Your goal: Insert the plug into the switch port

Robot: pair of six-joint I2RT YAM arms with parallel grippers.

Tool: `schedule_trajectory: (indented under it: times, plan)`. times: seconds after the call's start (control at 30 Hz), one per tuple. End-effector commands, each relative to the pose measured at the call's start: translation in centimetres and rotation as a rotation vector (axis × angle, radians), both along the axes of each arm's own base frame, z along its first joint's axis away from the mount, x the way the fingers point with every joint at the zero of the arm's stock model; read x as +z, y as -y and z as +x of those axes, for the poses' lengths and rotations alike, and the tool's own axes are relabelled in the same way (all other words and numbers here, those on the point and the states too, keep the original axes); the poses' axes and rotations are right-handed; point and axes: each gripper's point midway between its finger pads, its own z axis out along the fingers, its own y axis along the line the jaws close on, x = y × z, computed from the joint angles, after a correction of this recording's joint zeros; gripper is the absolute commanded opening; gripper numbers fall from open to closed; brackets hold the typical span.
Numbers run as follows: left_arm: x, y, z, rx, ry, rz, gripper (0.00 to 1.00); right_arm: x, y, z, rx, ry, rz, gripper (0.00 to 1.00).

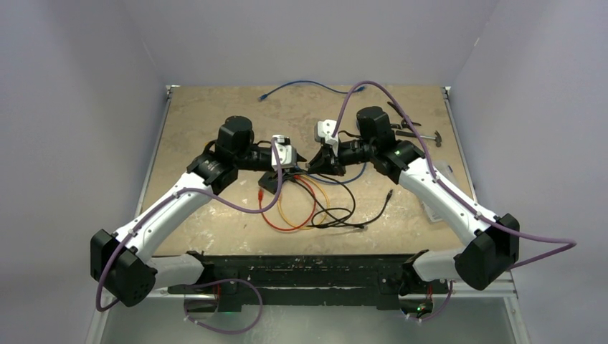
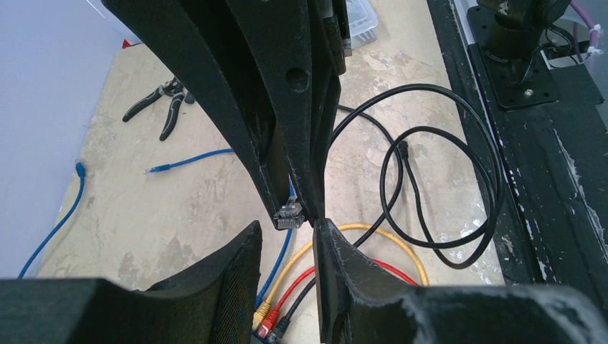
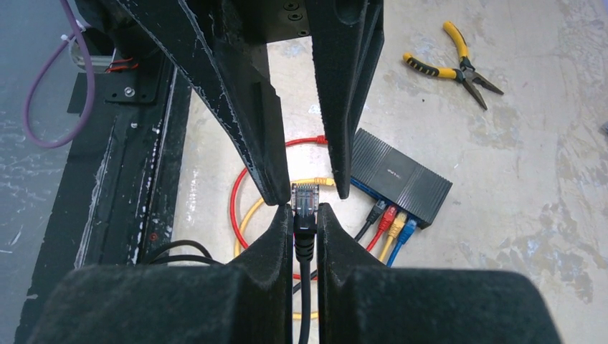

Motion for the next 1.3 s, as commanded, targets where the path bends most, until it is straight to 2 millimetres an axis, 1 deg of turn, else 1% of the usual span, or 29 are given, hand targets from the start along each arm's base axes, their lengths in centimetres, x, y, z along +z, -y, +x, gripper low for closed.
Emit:
schedule_trajectory:
  times: [0.0,0.37,0.67,1.07,1.27]
  plan:
    - [2.4,0.5,-0.6,-0.06,0.041,-0.041,0.33,1.8,-0.5,0.2,0.02,0.048,0.029,0.01]
    - [2.5,0.1,-0.5,-0.032,0.035,-0.03,0.33,1.6,-0.4,0.3,0.019,0.05,0.024,0.01]
    - [3.4,-0.5,-0.2,-0.023,0.015,-0.055,0.33,1.4,-0.4,0.1,0.022,0.046,0.024,0.01]
    - [3.3,0.1,-0.9,-0.088,-0.02,-0.079,0.31,1.5,-0.5,0.0,0.029,0.043,0.028,0.01]
    - [2.9,0.4,-1.0,-0.105,-0.037,-0.08,0.27,1.6,-0.4,0.0,0.027,0.042,0.029,0.01]
